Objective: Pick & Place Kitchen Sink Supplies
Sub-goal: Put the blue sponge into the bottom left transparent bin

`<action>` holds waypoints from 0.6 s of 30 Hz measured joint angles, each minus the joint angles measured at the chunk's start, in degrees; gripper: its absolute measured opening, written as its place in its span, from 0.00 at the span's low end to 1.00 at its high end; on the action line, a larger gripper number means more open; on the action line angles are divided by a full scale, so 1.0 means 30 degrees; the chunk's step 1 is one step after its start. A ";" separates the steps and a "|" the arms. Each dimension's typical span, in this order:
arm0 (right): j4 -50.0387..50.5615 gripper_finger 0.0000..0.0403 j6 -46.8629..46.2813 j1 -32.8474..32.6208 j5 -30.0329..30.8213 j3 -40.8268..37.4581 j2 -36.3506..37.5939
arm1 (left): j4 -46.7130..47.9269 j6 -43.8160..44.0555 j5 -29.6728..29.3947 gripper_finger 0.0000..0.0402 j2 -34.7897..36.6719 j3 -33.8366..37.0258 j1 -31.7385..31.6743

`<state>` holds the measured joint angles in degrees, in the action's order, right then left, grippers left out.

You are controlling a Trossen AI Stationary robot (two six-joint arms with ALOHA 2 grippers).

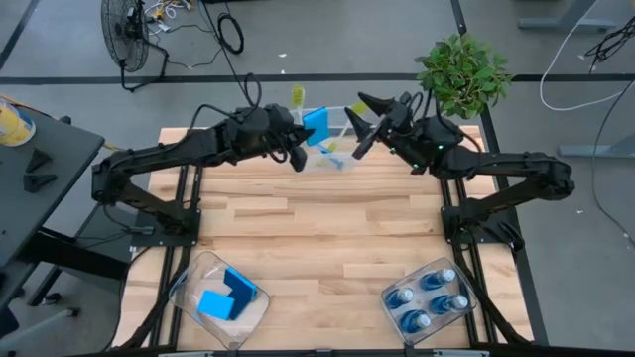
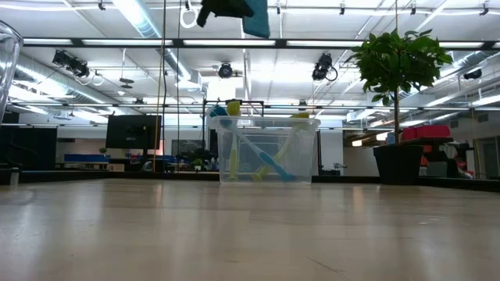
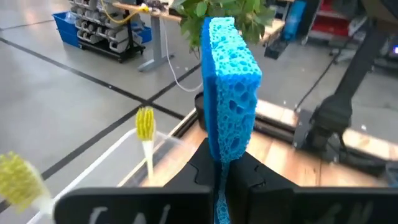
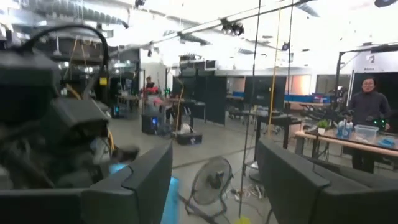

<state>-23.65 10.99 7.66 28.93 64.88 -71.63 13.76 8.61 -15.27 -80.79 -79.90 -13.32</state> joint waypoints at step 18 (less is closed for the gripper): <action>0.5545 0.52 -0.0569 0.0007 -0.0976 0.0000 0.1448 | 1.2147 0.0467 0.7121 0.03 0.4656 -0.0007 0.2465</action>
<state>-7.02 9.28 7.68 26.00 64.88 -67.29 50.20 10.01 6.09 -66.82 -79.92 -5.93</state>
